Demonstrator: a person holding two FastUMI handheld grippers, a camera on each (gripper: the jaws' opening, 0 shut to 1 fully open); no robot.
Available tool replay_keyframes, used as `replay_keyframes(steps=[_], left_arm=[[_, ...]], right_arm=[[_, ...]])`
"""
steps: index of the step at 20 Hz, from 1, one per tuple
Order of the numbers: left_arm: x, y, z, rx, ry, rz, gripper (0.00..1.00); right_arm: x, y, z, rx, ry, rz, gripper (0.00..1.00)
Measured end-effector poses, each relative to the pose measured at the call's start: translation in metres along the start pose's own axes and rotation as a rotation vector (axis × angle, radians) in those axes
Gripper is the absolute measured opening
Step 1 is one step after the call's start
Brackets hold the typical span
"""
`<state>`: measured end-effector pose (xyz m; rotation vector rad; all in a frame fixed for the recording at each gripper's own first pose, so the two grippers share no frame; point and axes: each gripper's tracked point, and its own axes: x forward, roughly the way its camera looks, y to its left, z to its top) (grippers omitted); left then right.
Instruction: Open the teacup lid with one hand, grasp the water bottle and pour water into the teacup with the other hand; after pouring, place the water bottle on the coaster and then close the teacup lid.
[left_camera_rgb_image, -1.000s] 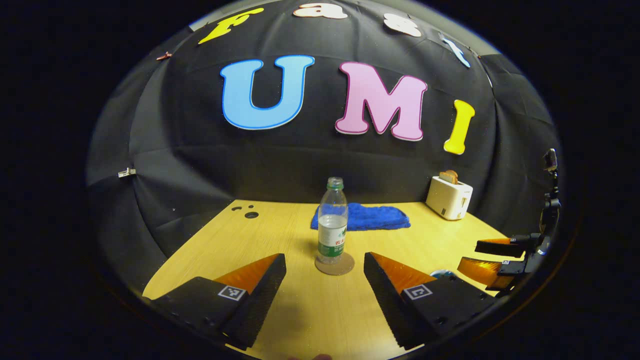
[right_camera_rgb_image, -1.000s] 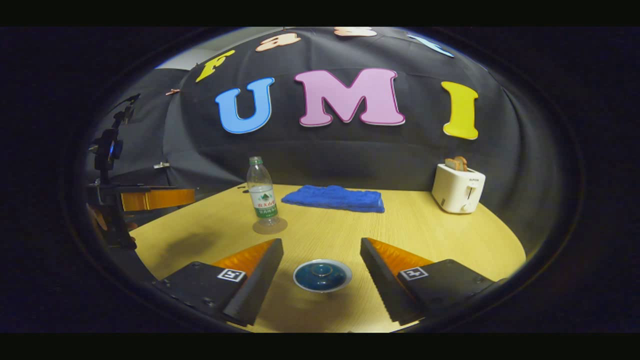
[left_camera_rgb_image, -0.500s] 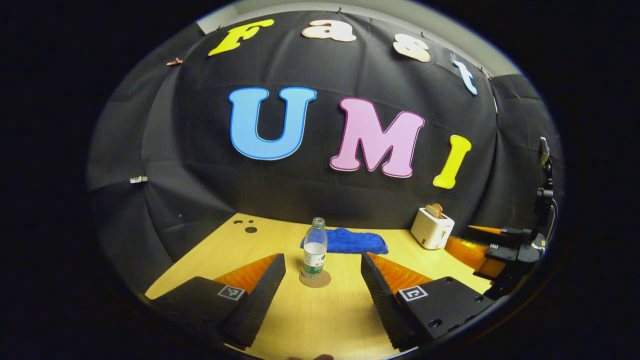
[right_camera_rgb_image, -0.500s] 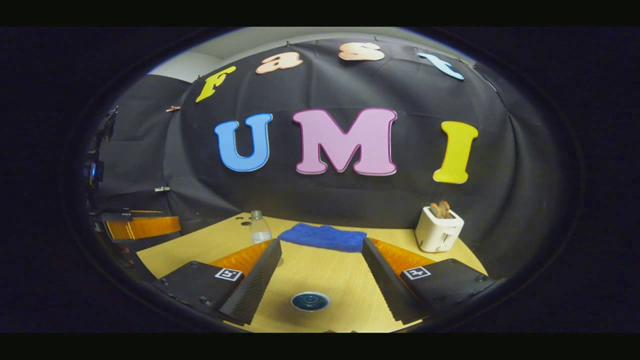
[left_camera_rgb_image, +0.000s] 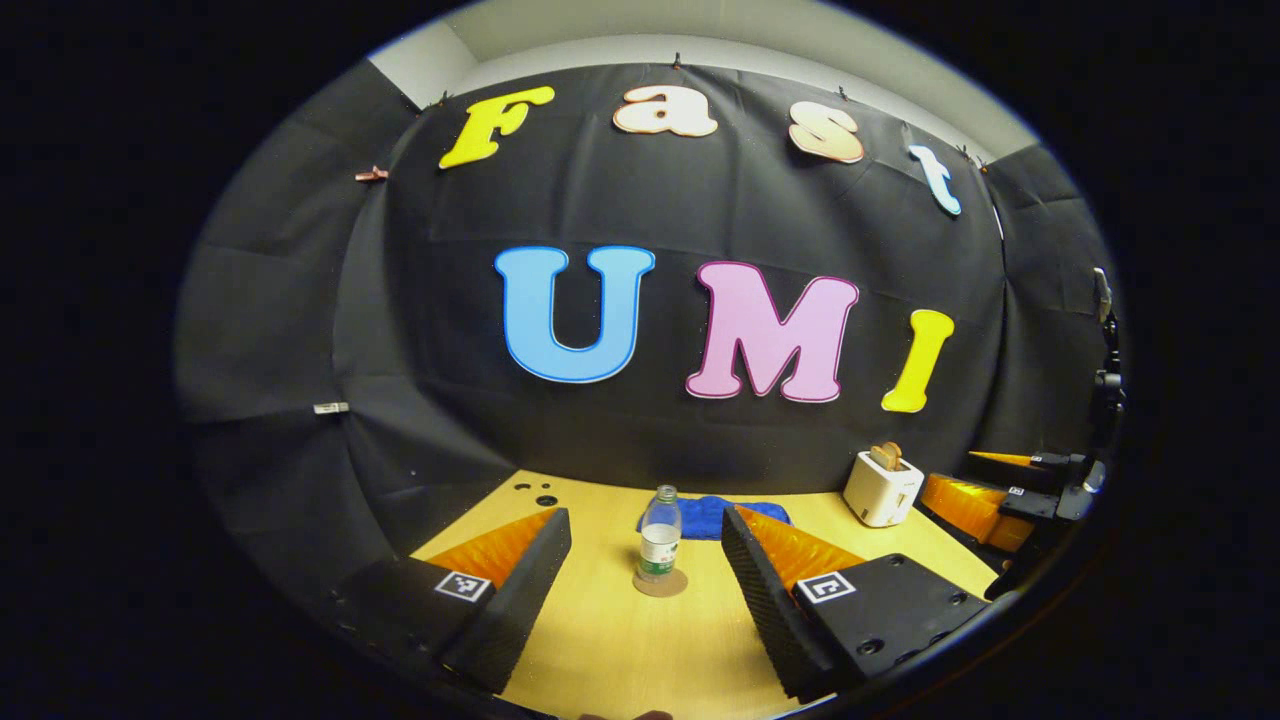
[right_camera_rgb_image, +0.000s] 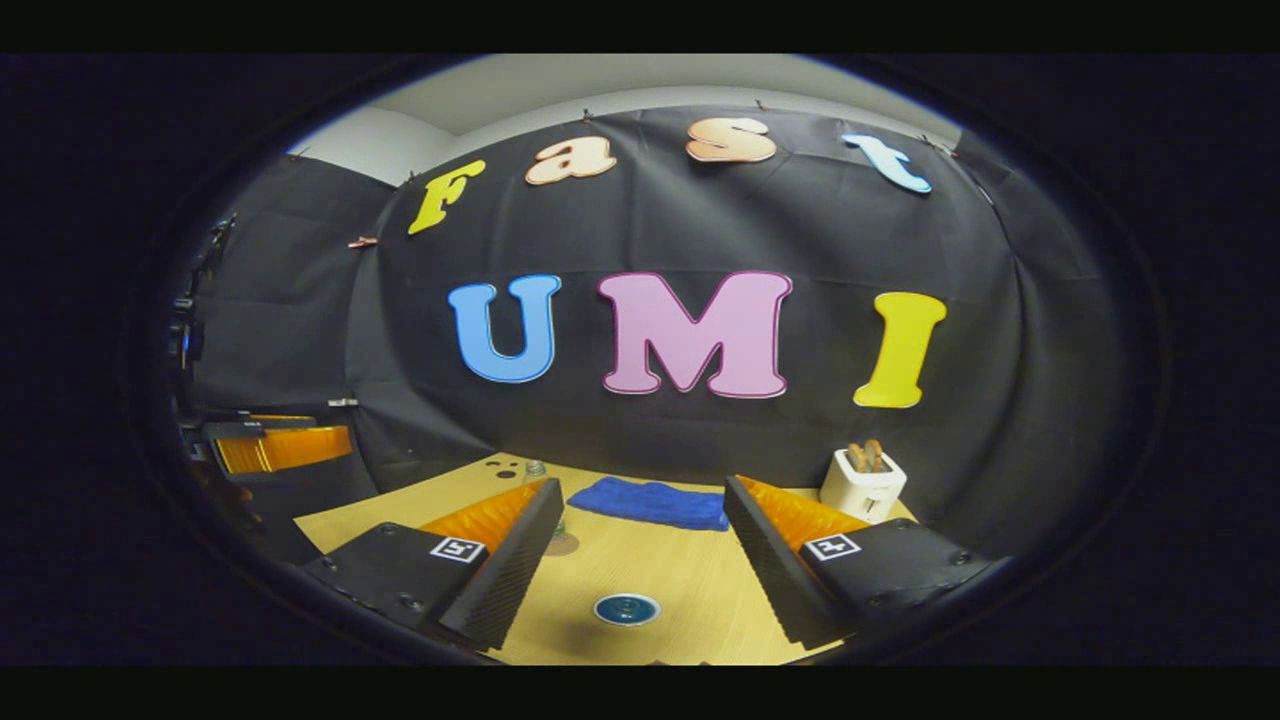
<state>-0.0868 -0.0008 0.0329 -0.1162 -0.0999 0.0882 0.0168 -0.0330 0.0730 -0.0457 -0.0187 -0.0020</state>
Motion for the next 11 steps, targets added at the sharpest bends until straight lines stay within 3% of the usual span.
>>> replay_keyframes(steps=[3, 11], left_arm=[[-0.014, 0.000, -0.002, 0.005, 0.016, -0.016, 0.95], [-0.016, 0.000, 0.008, 0.019, 0.005, -0.114, 0.95]], right_arm=[[-0.010, 0.013, -0.005, 0.042, 0.022, 0.000, 0.99], [-0.034, 0.029, 0.012, 0.001, 0.013, -0.060, 0.99]])
